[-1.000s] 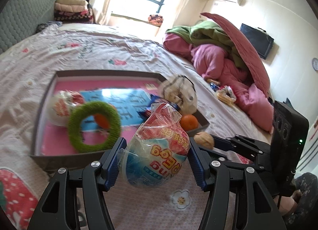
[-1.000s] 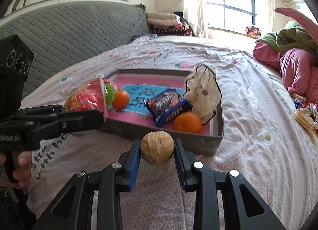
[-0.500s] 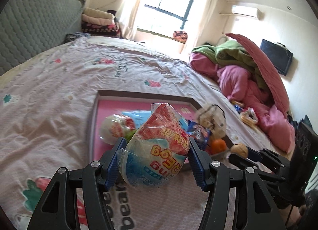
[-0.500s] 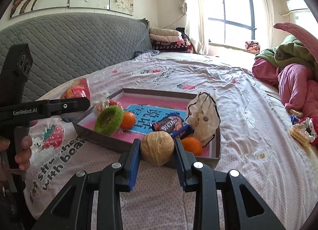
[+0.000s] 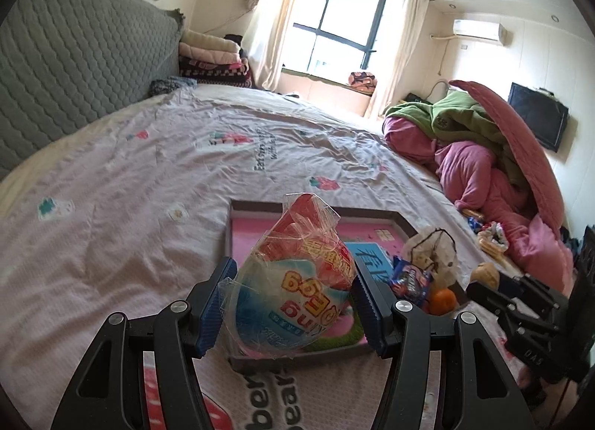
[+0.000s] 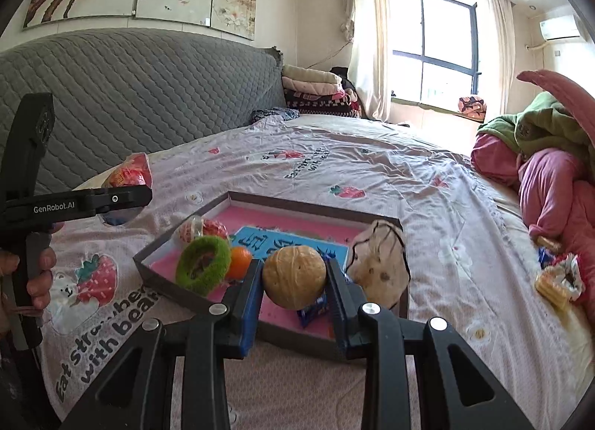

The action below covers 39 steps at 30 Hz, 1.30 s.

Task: Organize objects
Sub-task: 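Carry the Kinder egg bag and walnut over the grey tray with both tools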

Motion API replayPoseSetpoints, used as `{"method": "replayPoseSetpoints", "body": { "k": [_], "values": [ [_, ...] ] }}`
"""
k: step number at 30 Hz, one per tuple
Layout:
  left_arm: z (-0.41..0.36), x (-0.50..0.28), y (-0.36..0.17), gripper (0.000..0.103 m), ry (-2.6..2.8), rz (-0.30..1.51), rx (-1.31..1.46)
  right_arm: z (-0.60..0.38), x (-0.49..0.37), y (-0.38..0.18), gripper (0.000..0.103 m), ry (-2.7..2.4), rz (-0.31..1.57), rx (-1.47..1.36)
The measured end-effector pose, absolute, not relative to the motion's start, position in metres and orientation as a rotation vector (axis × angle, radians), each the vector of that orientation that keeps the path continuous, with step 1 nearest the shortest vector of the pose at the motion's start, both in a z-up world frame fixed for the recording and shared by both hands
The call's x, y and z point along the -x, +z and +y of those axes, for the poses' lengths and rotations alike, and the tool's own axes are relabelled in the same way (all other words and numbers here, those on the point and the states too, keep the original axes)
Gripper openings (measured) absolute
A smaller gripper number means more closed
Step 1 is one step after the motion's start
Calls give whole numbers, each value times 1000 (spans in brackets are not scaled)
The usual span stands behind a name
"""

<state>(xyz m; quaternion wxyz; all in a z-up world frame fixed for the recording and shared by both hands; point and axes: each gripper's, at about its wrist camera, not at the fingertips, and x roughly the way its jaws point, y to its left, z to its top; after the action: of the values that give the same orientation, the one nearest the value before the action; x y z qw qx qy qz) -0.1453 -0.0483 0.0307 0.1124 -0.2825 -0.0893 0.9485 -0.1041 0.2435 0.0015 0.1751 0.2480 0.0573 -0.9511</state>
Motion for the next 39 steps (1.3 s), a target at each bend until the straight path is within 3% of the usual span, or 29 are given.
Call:
{"method": "replayPoseSetpoints", "body": {
  "k": [17, 30, 39],
  "values": [
    [-54, 181, 8, 63, 2820, -238, 906, 234, 139, -15, 33, -2693, 162, -758],
    [-26, 177, -15, 63, 2851, -66, 931, 229, 141, -40, 33, -2667, 207, -823],
    [-17, 176, -29, 63, 2830, -45, 974, 227, 139, -46, 33, -2661, 221, -835]
  ]
}}
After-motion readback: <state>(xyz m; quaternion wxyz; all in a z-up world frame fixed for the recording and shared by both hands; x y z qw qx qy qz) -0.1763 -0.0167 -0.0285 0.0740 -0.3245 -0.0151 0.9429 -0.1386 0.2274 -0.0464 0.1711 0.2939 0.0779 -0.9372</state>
